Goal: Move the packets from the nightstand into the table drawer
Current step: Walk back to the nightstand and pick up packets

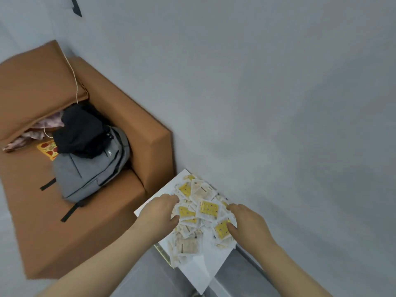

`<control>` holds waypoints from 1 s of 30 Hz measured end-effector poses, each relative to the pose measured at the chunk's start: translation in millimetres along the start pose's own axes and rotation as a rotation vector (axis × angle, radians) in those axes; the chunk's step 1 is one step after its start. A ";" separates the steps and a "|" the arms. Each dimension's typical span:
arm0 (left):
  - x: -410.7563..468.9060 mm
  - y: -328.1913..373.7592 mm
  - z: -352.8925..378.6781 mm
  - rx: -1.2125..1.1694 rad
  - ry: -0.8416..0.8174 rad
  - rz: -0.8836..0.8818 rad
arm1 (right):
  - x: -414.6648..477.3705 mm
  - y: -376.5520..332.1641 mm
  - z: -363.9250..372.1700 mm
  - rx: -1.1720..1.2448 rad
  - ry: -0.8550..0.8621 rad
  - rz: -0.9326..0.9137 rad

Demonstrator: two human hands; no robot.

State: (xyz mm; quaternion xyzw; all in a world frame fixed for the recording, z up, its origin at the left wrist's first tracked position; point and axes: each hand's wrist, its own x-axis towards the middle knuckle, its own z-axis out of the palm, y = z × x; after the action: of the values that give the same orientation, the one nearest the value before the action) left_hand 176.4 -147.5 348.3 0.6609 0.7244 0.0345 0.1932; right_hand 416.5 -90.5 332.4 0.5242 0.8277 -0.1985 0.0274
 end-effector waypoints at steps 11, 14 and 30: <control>71.2 -19.4 76.8 0.025 -0.253 -0.033 | 58.6 46.9 57.7 -0.012 -0.159 0.113; 84.4 -32.3 96.7 0.035 -0.298 -0.028 | 67.9 55.1 81.5 0.010 -0.200 0.151; 137.2 -96.5 214.1 0.096 -0.421 0.024 | 110.5 80.3 223.3 0.064 -0.251 0.314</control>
State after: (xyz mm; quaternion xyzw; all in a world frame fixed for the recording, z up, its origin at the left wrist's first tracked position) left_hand 147.9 -70.2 89.0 0.6704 0.6611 -0.1367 0.3080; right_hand 401.1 -45.7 74.9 0.6185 0.7191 -0.2819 0.1444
